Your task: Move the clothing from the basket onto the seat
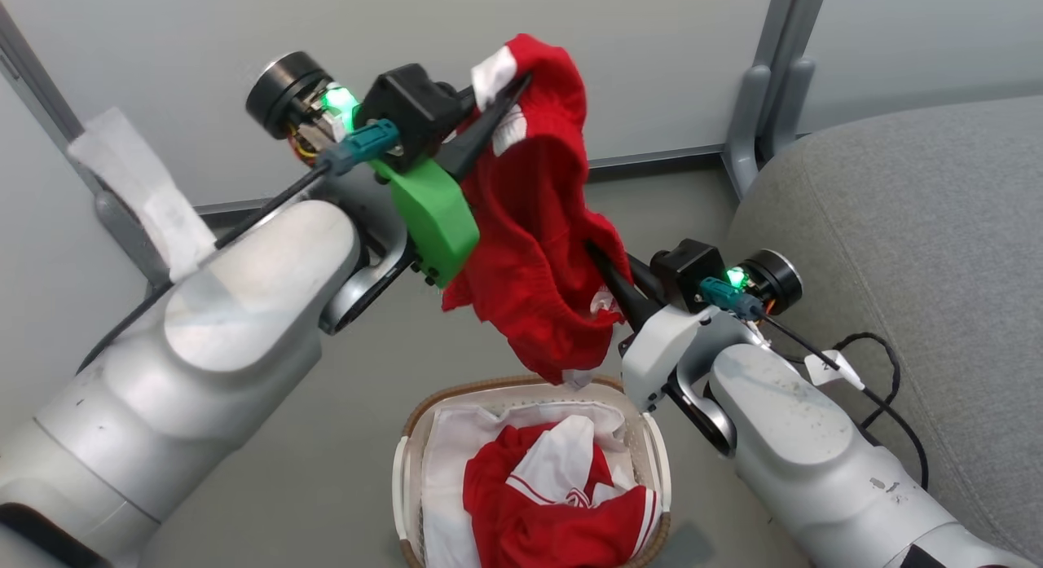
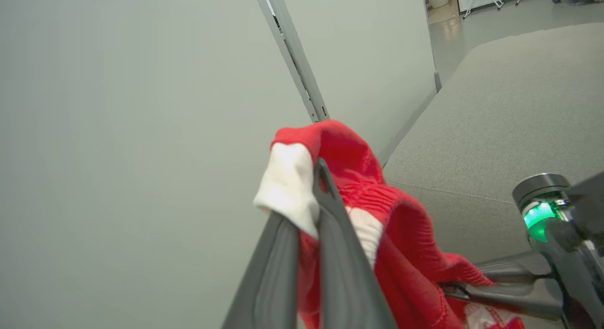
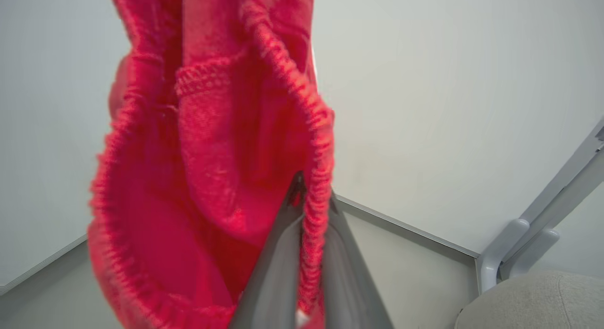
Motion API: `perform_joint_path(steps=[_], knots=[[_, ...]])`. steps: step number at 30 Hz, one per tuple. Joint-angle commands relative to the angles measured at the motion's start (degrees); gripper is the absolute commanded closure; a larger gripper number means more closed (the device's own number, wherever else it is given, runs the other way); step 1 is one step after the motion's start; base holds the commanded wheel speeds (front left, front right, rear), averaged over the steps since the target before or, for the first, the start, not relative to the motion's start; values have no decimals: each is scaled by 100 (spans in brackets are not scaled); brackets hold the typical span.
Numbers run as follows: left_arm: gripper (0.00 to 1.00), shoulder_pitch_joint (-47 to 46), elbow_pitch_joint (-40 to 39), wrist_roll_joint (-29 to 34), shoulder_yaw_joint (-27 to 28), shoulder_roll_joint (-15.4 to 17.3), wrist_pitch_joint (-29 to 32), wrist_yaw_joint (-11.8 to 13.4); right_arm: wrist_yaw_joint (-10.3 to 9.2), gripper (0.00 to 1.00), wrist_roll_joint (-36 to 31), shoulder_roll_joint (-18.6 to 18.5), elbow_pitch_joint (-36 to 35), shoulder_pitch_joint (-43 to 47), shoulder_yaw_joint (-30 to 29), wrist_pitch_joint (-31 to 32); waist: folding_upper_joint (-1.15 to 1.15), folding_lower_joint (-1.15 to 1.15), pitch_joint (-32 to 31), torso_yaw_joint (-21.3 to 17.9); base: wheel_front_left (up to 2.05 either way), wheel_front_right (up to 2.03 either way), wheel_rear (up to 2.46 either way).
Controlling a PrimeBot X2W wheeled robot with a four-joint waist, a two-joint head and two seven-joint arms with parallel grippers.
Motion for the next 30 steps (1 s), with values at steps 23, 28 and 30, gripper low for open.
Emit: perform_joint_path(steps=[23, 28, 30], knots=[[0, 2499, -9, -898, 639, -54, -1011, 563, -6, 100, -1107, -227, -693, 471, -1679, -27, 0, 0, -108, -411, 0, 0, 0], [0, 2878, 23, -778, 597, -212, -1024, 535, -6, 100, -1209, -424, -893, 690, -1999, 32, 0, 0, -86, -568, 0, 0, 0], [0, 3020, 66, -729, 565, -273, -1023, 522, -6, 100, -1239, -481, -1010, 781, -2115, 75, 0, 0, -66, -639, 0, 0, 0]])
